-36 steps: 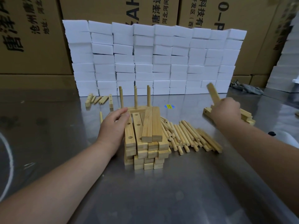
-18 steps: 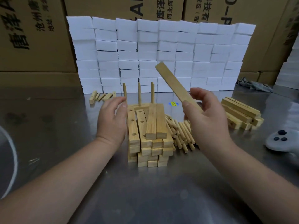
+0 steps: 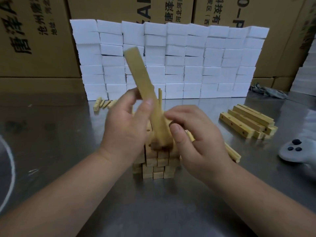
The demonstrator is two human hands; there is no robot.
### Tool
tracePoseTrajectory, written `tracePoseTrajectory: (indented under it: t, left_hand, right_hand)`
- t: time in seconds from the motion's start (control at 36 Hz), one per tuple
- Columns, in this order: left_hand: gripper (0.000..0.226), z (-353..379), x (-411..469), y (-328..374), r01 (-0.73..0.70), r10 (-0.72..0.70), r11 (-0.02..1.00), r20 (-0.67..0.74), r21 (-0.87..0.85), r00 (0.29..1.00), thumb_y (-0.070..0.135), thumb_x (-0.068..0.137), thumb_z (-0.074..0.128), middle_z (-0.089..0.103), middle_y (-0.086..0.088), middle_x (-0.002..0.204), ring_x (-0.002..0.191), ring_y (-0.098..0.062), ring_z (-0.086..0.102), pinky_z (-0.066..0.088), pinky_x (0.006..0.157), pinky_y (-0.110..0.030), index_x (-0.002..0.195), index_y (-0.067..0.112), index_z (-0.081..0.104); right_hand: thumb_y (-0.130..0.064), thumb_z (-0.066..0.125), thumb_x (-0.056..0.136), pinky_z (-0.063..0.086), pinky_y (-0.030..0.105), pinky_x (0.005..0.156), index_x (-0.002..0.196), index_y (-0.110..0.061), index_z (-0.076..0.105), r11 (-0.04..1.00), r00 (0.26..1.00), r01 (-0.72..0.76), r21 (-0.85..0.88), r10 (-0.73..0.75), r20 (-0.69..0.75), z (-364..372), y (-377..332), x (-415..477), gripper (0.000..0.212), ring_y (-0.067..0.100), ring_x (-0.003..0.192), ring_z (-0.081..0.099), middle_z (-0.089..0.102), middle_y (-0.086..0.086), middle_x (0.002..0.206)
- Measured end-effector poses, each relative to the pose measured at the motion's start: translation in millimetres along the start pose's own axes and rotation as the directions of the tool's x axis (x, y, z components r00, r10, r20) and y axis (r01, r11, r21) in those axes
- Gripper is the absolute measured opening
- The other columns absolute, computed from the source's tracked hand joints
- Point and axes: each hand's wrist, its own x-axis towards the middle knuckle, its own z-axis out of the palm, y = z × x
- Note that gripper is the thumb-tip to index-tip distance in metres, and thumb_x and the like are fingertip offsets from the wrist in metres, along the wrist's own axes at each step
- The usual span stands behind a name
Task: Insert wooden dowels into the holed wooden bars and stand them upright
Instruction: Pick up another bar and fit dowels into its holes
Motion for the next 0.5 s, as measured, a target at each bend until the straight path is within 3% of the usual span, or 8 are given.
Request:
tracePoseTrajectory:
  t: [0.06,0.14,0.22,0.28,0.36,0.42,0.5]
  left_hand:
    - [0.018,-2.4,6.7,0.4,0.087,-0.102,0.991,-0.158,-0.102,0.982,0.034,0.084,0.041,0.070,0.018,0.079,0.088,0.001,0.063,0.046,0.070,-0.017,0.086,0.030,0.058]
    - [0.019,-12.5,19.0,-3.2,0.185,-0.246,0.958,-0.297,-0.218,0.923,0.035,0.094,0.035,0.067,0.010,0.063,0.063,-0.011,0.068,0.050,0.052,-0.021,0.089,0.028,0.052]
    - [0.022,-15.4,20.9,-12.1,0.231,-0.256,0.967,-0.377,-0.111,0.890,0.032,0.099,0.035,0.057,0.011,0.056,0.039,-0.005,0.051,0.038,0.038,-0.013,0.084,0.032,0.052]
    - [0.023,-13.6,17.5,-19.2,0.273,-0.275,0.960,-0.339,-0.054,0.900,0.033,0.099,0.035,0.051,0.009,0.060,0.037,-0.002,0.044,0.036,0.037,-0.012,0.086,0.031,0.054]
    - [0.030,-13.7,13.0,-24.6,0.343,-0.361,0.932,-0.225,-0.116,0.905,0.028,0.099,0.030,0.053,0.011,0.061,0.042,0.000,0.044,0.039,0.041,-0.013,0.097,0.039,0.058]
    - [0.040,-15.3,12.1,-25.8,0.350,-0.365,0.930,-0.174,-0.112,0.915,0.019,0.097,0.028,0.054,0.009,0.068,0.045,0.002,0.044,0.040,0.044,-0.012,0.114,0.041,0.057]
    - [0.048,-16.1,11.7,-28.3,0.332,-0.330,0.943,-0.139,-0.008,0.934,0.009,0.093,0.031,0.053,0.005,0.083,0.049,0.005,0.044,0.039,0.049,-0.006,0.131,0.031,0.050]
  right_hand:
    - [-0.019,0.043,0.088,0.041,0.012,0.078,0.102,0.000,0.067,0.998,0.999,-0.038,-0.055,0.036,-0.035,-5.4,5.1,1.0,0.034,0.001,0.088,0.051,0.054,-0.005,0.096]
    - [-0.023,0.045,0.088,0.043,0.016,0.067,0.108,-0.009,0.065,0.947,0.955,-0.279,-0.156,0.257,-0.152,-18.2,21.8,6.6,0.032,-0.001,0.072,0.049,0.054,-0.011,0.091]
    - [-0.025,0.047,0.089,0.044,0.029,0.072,0.113,-0.019,0.063,0.741,0.830,-0.528,-0.414,0.553,-0.069,-29.0,51.3,8.7,0.029,0.008,0.085,0.054,0.061,-0.006,0.101]
    - [-0.026,0.046,0.088,0.043,0.028,0.071,0.109,-0.020,0.065,0.567,0.694,-0.539,-0.623,0.718,0.052,-33.7,68.6,6.5,0.029,0.017,0.091,0.057,0.065,-0.001,0.106]
    - [-0.031,0.047,0.086,0.050,0.029,0.065,0.094,-0.016,0.069,0.436,0.485,-0.476,-0.764,0.855,0.185,-33.1,78.0,2.8,0.028,0.019,0.076,0.061,0.067,0.002,0.084]
    - [-0.034,0.048,0.085,0.048,0.026,0.058,0.090,-0.016,0.068,0.422,0.427,-0.452,-0.785,0.876,0.225,-30.9,80.4,1.1,0.027,0.019,0.070,0.062,0.066,0.003,0.076]
    - [-0.032,0.049,0.085,0.045,0.026,0.055,0.082,-0.016,0.066,0.439,0.435,-0.424,-0.792,0.866,0.247,-30.3,82.7,0.4,0.023,0.020,0.068,0.061,0.064,0.003,0.073]
